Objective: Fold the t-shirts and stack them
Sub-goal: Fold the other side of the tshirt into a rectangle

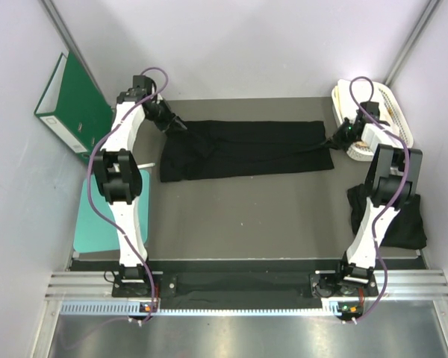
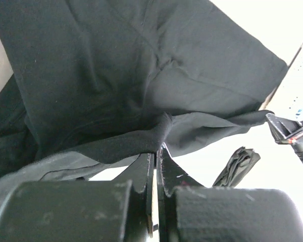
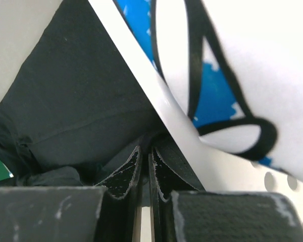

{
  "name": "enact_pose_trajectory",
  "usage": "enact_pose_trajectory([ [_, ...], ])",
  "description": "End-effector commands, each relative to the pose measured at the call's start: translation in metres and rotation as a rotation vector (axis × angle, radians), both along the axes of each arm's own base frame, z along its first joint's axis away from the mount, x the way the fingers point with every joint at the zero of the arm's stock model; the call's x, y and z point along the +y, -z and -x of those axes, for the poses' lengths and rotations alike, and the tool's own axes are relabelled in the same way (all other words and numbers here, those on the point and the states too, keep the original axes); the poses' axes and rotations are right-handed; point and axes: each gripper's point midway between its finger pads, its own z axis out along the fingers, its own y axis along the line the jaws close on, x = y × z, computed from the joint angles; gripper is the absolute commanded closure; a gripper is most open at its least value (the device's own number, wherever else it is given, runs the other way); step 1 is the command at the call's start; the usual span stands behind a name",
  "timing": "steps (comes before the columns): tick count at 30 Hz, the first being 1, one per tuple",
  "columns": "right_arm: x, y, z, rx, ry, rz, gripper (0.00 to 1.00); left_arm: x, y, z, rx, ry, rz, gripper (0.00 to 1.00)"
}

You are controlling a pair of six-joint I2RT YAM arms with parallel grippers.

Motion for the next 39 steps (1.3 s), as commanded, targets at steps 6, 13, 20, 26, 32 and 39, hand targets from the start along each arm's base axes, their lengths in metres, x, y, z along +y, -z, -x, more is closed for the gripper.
enact_pose_trajectory([
  [6,-0.023,0.024,0.007,0.095,0.051,0.083,0.89,0.020,-0.050,-0.019,-0.184,-0.061,0.011,1.00],
  [13,-0.022,0.018,0.012,0.093,0.013,0.128,0.00,0.012,-0.028,-0.035,-0.161,-0.033,0.085,1.00],
  [20,-0.018,-0.026,0.019,0.003,-0.010,0.166,0.00,0.014,-0.005,-0.055,-0.142,-0.042,0.098,1.00],
  [26,-0.004,-0.052,0.031,-0.071,-0.038,0.154,0.00,0.015,0.012,-0.071,-0.164,-0.045,0.123,1.00],
  [32,0.013,-0.063,0.048,-0.115,-0.090,0.171,0.00,0.023,-0.009,-0.085,-0.257,-0.060,0.100,0.01],
  [39,0.022,-0.054,0.069,-0.114,-0.102,0.163,0.00,0.016,-0.055,-0.055,-0.351,-0.012,0.080,0.01],
])
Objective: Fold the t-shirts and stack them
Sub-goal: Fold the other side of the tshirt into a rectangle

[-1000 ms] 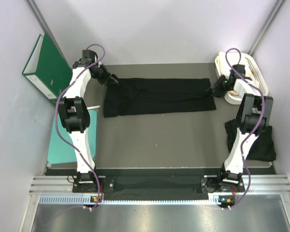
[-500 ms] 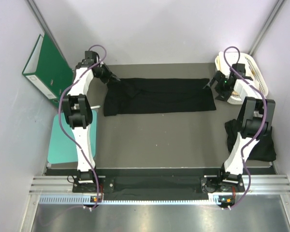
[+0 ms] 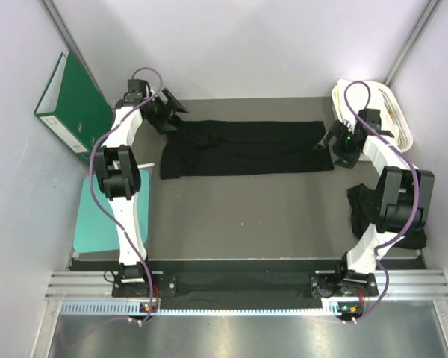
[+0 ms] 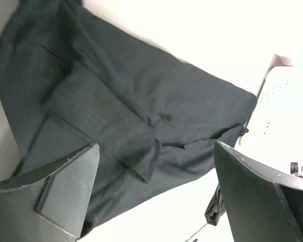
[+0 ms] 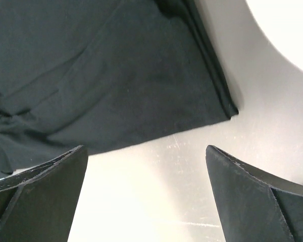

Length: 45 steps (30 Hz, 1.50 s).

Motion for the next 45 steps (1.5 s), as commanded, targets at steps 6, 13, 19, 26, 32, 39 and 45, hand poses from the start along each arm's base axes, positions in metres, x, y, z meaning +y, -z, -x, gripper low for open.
enact_pose_trajectory([
  [6,0.005,-0.008,0.003,-0.065,-0.026,0.020,0.00,-0.025,-0.040,0.042,-0.103,0.107,-0.039,0.03],
  [13,0.005,-0.009,0.001,-0.063,-0.031,0.021,0.00,-0.062,0.005,0.066,-0.020,0.200,-0.172,1.00],
  [19,0.006,-0.003,0.005,-0.048,-0.033,0.018,0.00,-0.077,0.031,0.074,0.040,0.262,-0.271,1.00],
  [26,0.005,0.002,0.007,-0.036,-0.032,0.017,0.00,-0.074,0.042,0.075,0.082,0.254,-0.313,1.00],
  [32,0.007,0.007,0.006,-0.028,-0.026,0.005,0.00,-0.060,0.052,0.077,0.107,0.240,-0.402,1.00],
  [39,0.008,0.008,0.003,-0.025,-0.028,-0.006,0.00,-0.054,0.070,0.056,0.113,0.199,-0.446,1.00],
  [45,0.008,0.006,0.004,-0.024,-0.031,-0.004,0.00,-0.052,0.060,0.014,0.026,0.108,-0.467,1.00],
])
